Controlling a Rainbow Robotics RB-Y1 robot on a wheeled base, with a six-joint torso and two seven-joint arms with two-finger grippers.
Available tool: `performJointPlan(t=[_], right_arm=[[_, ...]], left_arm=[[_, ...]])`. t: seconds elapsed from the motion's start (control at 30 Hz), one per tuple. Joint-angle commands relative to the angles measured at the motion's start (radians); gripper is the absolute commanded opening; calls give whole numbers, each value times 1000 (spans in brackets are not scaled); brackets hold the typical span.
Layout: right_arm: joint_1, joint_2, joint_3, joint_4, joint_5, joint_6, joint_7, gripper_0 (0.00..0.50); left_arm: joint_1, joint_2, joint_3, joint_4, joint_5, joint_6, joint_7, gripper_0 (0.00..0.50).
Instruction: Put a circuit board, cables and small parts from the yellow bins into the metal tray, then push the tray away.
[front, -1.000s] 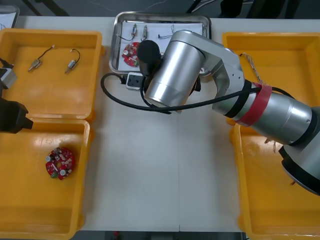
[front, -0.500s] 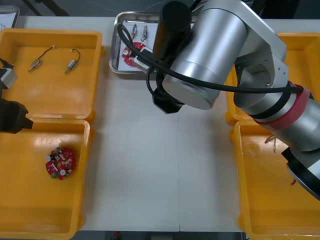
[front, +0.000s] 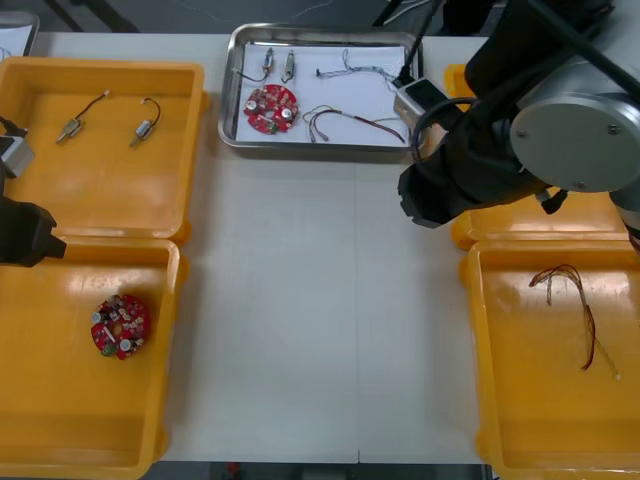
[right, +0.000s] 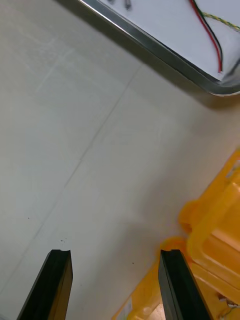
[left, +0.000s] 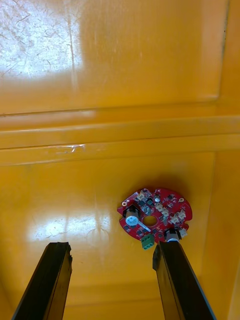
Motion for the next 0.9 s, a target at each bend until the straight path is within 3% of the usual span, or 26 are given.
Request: performJointPlan(t=[0.03, 0.4, 0.63, 0.9], right_arm=[[83, -96, -108, -82, -29, 4, -93, 500], [250, -192, -335, -91, -122, 4, -119, 500], [313, -258, -391, -89, -118, 4, -197, 500], [381, -294, -460, -53, -108, 4, -190, 500]], left_arm=[[15, 45, 34, -24, -6, 8, -91, 500], [15, 45, 34, -24, -6, 8, -91, 500], [15, 45, 34, -24, -6, 8, -91, 500], [15, 45, 34, -24, -6, 8, -91, 500]])
